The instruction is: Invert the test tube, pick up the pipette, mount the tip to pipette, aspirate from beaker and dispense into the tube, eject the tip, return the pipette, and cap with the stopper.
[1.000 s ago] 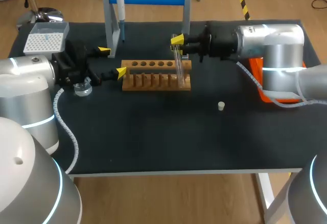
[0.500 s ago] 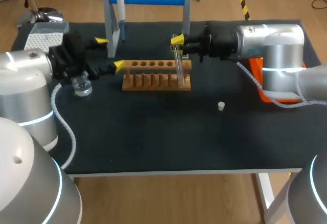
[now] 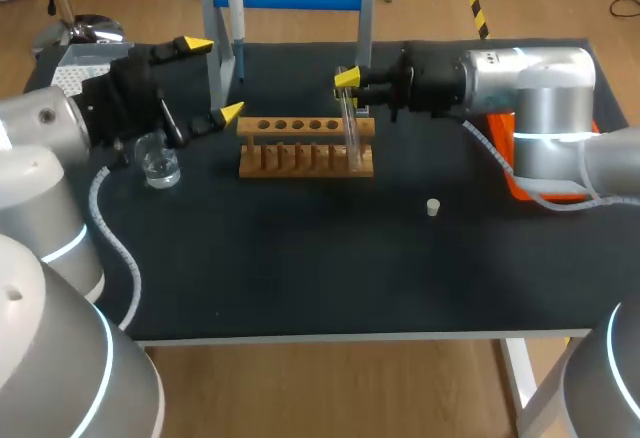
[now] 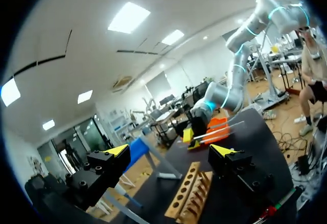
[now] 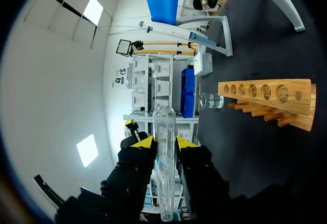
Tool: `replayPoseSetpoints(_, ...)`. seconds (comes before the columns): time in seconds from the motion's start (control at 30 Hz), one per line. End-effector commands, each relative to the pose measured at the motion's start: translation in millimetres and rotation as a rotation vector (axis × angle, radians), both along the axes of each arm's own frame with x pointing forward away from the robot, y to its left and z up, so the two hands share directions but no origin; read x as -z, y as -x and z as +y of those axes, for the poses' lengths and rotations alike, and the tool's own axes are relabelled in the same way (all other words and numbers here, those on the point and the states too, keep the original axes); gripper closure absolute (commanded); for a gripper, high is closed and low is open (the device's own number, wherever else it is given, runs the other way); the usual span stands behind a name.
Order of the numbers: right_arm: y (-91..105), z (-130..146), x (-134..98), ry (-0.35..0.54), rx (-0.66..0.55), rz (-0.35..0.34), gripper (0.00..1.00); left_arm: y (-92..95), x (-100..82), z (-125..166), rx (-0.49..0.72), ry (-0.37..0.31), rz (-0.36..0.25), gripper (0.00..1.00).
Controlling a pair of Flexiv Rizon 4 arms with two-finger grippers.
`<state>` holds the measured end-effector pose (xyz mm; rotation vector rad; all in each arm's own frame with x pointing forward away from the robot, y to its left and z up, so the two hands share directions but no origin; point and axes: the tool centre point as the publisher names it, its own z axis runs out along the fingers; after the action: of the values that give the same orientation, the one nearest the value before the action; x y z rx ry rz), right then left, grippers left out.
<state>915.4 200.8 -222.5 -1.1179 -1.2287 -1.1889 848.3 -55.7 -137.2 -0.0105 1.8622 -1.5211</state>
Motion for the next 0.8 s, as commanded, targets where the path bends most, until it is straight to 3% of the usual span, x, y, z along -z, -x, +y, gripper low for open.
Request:
replayPoseSetpoints(0.03,0.2,-0.1,-0.9,0.003,0.000,0.000,1.00,14.4,-3.7,0.6,0.406,0.101,-0.837,0.00)
replayPoseSetpoints(0.17,0.2,-0.1,-0.9,0.003,0.000,0.000,1.00,18.6,-11.7,-3.2,0.458,0.060,-0.946,0.00)
replayPoseSetpoints(0.23,0.2,-0.1,-0.9,0.003,0.000,0.000,1.00,22.6,-14.1,-6.1,0.498,0.097,-0.966,0.00)
replayPoseSetpoints(0.27,0.2,-0.1,-0.9,0.003,0.000,0.000,1.00,24.4,-14.0,-7.7,0.504,0.087,-0.958,0.00)
replayPoseSetpoints(0.3,0.2,-0.1,-0.9,0.003,0.000,0.000,1.00,23.4,-11.9,-9.2,0.475,0.115,-0.904,0.00)
replayPoseSetpoints(0.33,0.2,-0.1,-0.9,0.003,0.000,0.000,1.00,20.2,-11.0,-6.4,0.412,0.250,-0.786,0.00)
replayPoseSetpoints(0.63,0.2,-0.1,-0.9,0.003,0.000,0.000,1.00,20.2,-11.0,-6.4,0.412,0.250,-0.786,0.00)
replayPoseSetpoints(0.67,0.2,-0.1,-0.9,0.003,0.000,0.000,1.00,19.4,-17.4,-7.0,0.466,0.188,-0.909,0.00)
replayPoseSetpoints(0.7,0.2,-0.1,-0.9,0.003,0.000,0.000,1.00,21.3,-20.2,-8.5,0.501,0.156,-0.985,0.00)
replayPoseSetpoints(0.73,0.2,-0.1,-0.9,0.003,0.000,0.000,1.00,22.9,-21.3,-8.6,0.487,0.110,-1.019,0.00)
replayPoseSetpoints(0.8,0.2,-0.1,-0.9,0.003,0.000,0.000,1.00,27.4,-27.6,-13.4,0.519,0.075,-1.152,0.00)
